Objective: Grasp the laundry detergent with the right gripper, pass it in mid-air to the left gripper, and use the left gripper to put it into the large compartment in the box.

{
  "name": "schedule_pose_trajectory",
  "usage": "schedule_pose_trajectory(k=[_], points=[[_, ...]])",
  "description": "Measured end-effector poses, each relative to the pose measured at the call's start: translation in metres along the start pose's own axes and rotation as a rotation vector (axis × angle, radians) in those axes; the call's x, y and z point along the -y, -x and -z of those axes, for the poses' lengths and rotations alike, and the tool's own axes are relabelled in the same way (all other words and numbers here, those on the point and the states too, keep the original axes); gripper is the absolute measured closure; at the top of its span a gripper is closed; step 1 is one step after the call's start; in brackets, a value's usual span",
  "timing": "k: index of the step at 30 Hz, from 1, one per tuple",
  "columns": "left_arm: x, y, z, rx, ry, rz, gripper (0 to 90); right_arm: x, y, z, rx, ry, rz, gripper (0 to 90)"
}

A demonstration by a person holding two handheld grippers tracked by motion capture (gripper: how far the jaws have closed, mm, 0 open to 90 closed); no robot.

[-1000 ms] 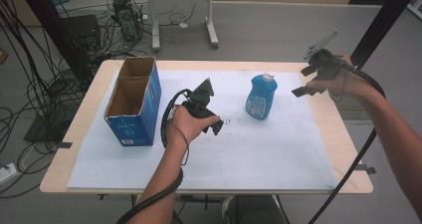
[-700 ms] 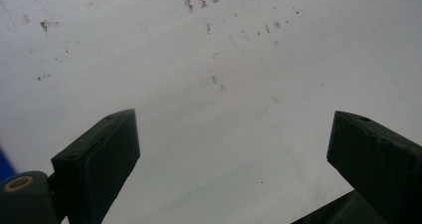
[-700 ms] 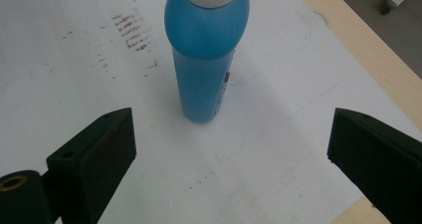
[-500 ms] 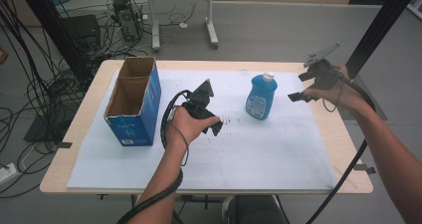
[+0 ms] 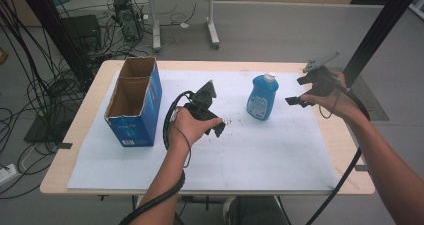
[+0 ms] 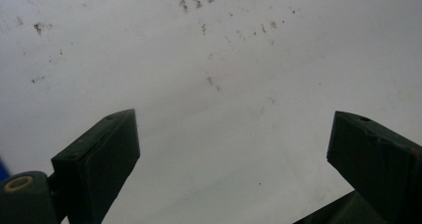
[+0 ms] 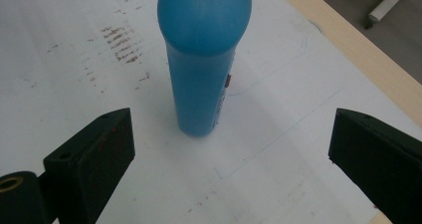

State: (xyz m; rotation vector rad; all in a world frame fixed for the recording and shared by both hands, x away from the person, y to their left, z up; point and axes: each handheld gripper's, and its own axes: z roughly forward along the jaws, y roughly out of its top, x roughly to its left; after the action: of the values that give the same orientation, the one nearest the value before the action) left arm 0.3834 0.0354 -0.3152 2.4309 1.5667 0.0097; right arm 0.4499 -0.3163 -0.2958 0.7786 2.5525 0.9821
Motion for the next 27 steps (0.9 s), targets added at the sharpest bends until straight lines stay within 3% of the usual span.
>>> schedule_pose_trajectory(k=[18, 27], points=[[0.001, -0.002, -0.005, 0.003, -0.007, 0.0, 6.8, 0.012, -0.009, -0.029, 0.013, 0.067, -0.008, 3.9], [0.001, -0.003, -0.008, 0.008, -0.009, 0.004, 6.8, 0.021, -0.011, -0.048, 0.008, 0.097, -0.034, 3.7]])
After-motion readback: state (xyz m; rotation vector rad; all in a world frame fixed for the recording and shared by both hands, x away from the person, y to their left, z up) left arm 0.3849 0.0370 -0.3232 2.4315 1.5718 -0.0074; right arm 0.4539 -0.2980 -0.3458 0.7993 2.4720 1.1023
